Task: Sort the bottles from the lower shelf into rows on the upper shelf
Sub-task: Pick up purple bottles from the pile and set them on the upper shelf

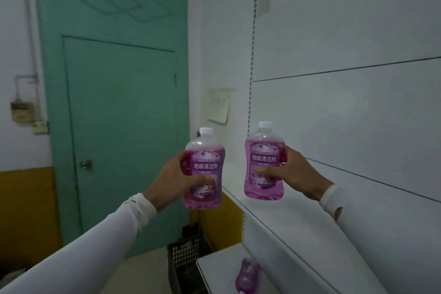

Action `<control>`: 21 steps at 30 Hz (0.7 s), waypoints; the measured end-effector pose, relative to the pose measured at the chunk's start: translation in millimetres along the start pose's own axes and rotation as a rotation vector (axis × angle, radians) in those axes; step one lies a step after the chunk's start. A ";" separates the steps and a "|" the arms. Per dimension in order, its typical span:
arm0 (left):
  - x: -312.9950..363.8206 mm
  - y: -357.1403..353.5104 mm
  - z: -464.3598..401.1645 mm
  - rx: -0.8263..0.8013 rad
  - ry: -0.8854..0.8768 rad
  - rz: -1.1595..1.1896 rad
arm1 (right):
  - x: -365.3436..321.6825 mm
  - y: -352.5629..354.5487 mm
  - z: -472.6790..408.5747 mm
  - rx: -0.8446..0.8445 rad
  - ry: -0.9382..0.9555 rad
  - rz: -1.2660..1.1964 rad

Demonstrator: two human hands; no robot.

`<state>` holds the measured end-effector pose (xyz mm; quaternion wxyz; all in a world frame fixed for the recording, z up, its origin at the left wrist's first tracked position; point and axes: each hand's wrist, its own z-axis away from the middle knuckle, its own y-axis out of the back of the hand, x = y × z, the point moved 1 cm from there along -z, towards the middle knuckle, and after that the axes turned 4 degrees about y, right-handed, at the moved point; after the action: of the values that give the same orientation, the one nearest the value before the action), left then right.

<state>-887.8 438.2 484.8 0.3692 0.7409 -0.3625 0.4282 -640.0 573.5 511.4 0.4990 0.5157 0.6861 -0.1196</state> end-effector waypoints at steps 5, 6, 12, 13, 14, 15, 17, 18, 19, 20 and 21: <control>-25.7 5.2 -115.1 -0.022 0.008 -0.017 | 53.4 3.1 -101.8 0.038 -0.020 -0.023; -31.4 4.6 -135.6 -0.035 0.007 -0.027 | 62.1 3.9 -116.2 0.043 -0.026 -0.019; -82.7 -12.7 -244.4 -0.127 -0.032 -0.010 | 114.4 11.7 -178.7 0.138 -0.079 0.000; -95.3 -16.6 -262.5 -0.160 -0.036 -0.009 | 123.6 12.1 -185.8 0.157 -0.095 0.017; -106.3 -21.4 -280.2 -0.190 -0.038 -0.003 | 132.0 12.6 -192.8 0.180 -0.111 0.033; -116.8 -26.5 -298.0 -0.216 -0.041 0.009 | 139.8 13.2 -199.6 0.209 -0.126 0.048; -135.0 -38.2 -332.3 -0.273 -0.044 0.042 | 151.7 12.8 -212.8 0.271 -0.157 0.082; -144.5 -44.6 -349.5 -0.311 -0.047 0.058 | 156.4 11.2 -218.3 0.307 -0.172 0.106; -153.6 -51.2 -367.5 -0.353 -0.055 0.070 | 161.2 9.3 -223.5 0.352 -0.188 0.123; -162.3 -57.9 -385.8 -0.397 -0.058 0.077 | 166.4 7.1 -228.6 0.403 -0.207 0.130; -170.1 -64.4 -402.7 -0.440 -0.058 0.084 | 171.6 4.8 -233.9 0.452 -0.227 0.135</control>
<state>-1043.6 851.1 461.3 0.4932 0.6388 -0.4880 0.3325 -762.3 835.4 485.1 0.4519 0.6421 0.5455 -0.2932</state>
